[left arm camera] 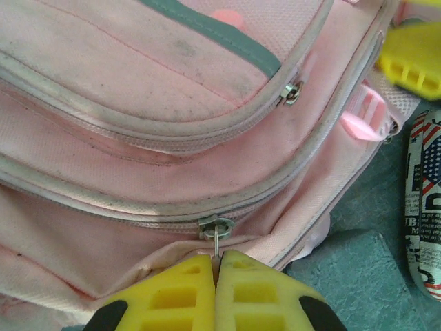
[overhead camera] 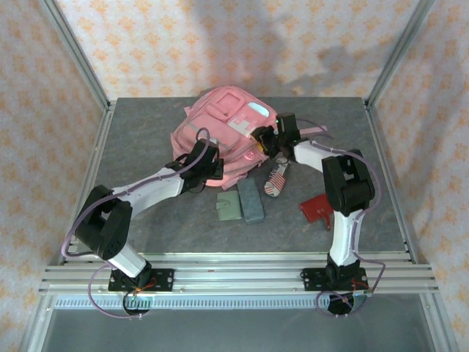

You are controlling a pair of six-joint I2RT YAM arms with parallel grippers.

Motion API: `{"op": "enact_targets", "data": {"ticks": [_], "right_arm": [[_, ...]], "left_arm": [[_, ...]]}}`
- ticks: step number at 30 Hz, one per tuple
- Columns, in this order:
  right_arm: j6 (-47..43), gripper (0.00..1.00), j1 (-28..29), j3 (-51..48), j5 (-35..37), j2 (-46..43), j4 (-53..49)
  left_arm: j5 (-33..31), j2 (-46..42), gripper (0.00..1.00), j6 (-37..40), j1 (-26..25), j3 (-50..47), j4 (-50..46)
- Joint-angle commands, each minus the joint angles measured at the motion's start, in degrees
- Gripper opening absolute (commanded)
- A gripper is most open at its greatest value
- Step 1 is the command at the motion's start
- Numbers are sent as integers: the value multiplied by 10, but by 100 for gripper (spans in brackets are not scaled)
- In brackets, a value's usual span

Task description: Pack the student bag

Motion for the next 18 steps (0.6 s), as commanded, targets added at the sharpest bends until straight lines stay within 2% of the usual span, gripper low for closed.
{"op": "enact_targets", "data": {"ticks": [1, 7, 14, 16, 18], "right_arm": [[8, 47, 34, -42, -15, -62, 24], [28, 47, 62, -79, -18, -75, 59], [40, 45, 86, -22, -26, -24, 66], [41, 40, 90, -10, -21, -13, 62], [48, 29, 90, -6, -23, -3, 67]], "left_arm": [[-2, 6, 0, 4, 2, 47, -4], [10, 0, 0, 6, 2, 65, -7], [21, 0, 0, 5, 1, 54, -5], [15, 2, 0, 5, 1, 50, -7], [1, 2, 0, 6, 1, 45, -9]]}}
